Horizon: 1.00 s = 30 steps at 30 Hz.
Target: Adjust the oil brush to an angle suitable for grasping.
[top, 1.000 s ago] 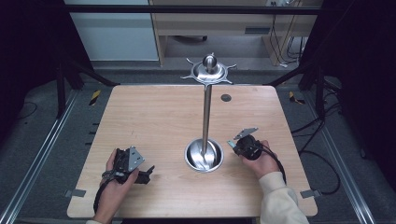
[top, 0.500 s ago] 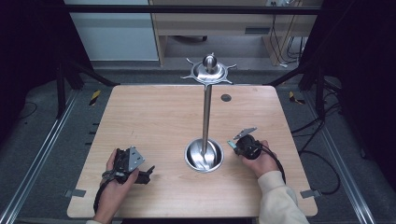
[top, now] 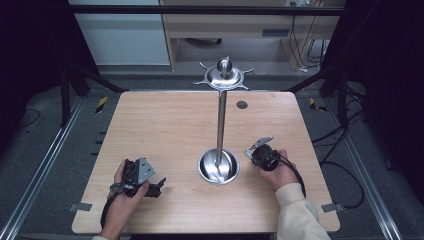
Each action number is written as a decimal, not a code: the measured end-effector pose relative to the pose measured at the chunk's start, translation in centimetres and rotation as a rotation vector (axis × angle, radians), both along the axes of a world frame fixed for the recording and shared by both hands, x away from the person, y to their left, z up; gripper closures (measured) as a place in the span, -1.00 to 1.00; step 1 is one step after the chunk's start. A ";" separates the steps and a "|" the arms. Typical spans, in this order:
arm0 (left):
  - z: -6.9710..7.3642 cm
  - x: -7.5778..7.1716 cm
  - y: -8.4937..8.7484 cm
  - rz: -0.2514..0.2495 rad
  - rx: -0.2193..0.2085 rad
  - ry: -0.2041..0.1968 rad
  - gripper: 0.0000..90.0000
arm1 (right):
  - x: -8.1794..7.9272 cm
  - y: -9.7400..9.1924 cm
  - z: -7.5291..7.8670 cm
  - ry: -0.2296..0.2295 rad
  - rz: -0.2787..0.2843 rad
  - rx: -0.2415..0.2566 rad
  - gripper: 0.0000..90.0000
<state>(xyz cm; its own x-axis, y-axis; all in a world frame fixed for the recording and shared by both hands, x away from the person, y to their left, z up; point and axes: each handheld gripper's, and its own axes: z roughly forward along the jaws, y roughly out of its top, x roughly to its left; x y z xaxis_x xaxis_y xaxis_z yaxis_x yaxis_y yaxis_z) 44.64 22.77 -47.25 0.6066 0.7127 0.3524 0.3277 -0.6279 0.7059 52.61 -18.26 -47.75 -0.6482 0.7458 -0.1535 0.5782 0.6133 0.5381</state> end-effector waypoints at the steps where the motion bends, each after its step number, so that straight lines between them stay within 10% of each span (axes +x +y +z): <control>1: 0.0 0.0 0.0 0.000 0.000 0.000 -0.94 | 0.0 0.0 0.0 0.000 0.004 0.000 0.98; 14: -0.1 0.0 -0.1 -0.004 -0.002 0.001 -0.94 | 0.3 -0.3 -0.1 -0.021 -0.068 -0.103 1.00; 23: 0.0 0.0 -0.1 -0.006 -0.001 -0.002 -0.94 | 0.0 -1.2 1.2 -0.046 -0.088 0.007 0.97; 30: 0.0 -0.1 0.0 -0.002 -0.001 -0.003 -0.94 | 0.2 -1.2 1.9 0.040 -0.100 0.034 0.73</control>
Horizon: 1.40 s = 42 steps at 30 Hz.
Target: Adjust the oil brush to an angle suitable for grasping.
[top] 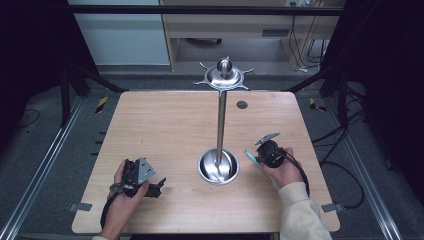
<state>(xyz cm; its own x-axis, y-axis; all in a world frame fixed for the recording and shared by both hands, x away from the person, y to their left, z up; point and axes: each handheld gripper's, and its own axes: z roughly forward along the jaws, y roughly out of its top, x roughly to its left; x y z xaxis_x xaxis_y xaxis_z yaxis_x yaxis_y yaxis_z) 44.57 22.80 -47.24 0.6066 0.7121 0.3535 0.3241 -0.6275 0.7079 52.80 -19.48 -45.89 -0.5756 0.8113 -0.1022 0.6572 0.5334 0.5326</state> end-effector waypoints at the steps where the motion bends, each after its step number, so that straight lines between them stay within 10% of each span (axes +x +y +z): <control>1: 0.0 0.0 0.0 0.001 0.001 0.000 -0.94 | 0.1 0.0 0.2 0.010 -0.007 0.010 0.70; 11: 0.1 -0.2 0.0 0.002 0.000 -0.004 -0.94 | 0.8 0.8 0.6 0.204 0.008 -0.060 0.49; 21: 0.1 -0.2 -0.1 -0.009 -0.001 -0.003 -0.94 | 1.0 0.6 -0.2 0.294 -0.005 -0.125 0.60; 42: 0.1 -0.2 -0.3 -0.012 0.002 0.000 -0.94 | 1.1 -0.1 -0.7 0.355 -0.033 -0.128 0.81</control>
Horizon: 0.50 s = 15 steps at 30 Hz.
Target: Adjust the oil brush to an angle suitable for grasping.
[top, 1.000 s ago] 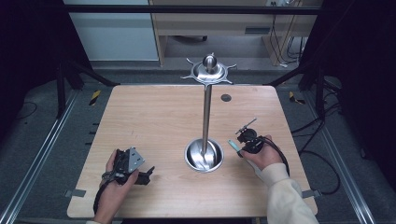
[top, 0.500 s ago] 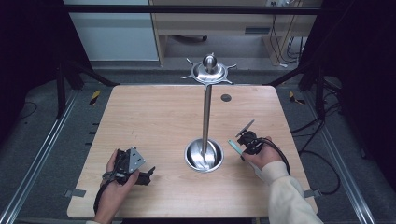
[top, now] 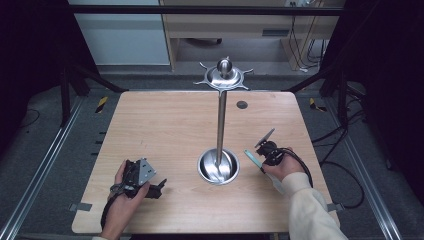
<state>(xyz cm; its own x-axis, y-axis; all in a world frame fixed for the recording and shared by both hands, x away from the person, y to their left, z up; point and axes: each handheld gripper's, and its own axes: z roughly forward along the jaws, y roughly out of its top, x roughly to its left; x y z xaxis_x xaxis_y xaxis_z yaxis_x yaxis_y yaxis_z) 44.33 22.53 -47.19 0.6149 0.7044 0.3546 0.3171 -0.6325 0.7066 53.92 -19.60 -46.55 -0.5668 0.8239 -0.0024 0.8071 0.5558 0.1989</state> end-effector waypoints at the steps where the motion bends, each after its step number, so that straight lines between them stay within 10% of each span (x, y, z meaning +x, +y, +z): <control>1: 0.0 0.0 0.0 -0.001 0.001 0.000 -0.94 | 0.1 -0.1 -0.1 -0.012 0.021 -0.009 0.82; 15: 0.0 0.0 0.1 0.005 -0.003 -0.001 -0.94 | -0.3 -0.9 4.8 -0.133 -0.018 0.145 0.82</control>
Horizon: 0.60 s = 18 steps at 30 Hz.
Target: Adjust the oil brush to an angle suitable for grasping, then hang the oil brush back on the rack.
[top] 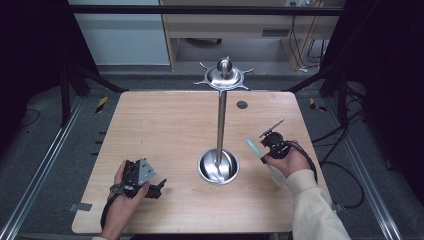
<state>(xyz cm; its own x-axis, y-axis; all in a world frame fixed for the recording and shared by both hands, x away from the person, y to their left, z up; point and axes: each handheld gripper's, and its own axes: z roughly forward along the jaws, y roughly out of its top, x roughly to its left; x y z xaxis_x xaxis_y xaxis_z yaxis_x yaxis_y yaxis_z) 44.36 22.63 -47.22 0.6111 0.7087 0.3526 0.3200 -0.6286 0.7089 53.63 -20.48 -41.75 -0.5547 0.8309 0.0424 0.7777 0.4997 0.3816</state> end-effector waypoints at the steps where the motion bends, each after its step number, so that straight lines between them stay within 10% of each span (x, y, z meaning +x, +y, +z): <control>1: 0.0 0.0 0.0 0.001 -0.001 -0.001 -0.94 | -0.1 -0.1 0.7 -0.028 0.000 0.024 0.82; 10: -0.1 0.1 0.1 0.003 0.000 0.002 -0.94 | -1.4 -1.9 5.4 -0.226 -0.047 0.233 0.82; 18: 0.0 0.2 0.2 0.010 -0.001 0.003 -0.94 | -2.8 -2.9 6.8 -0.317 -0.055 0.303 0.82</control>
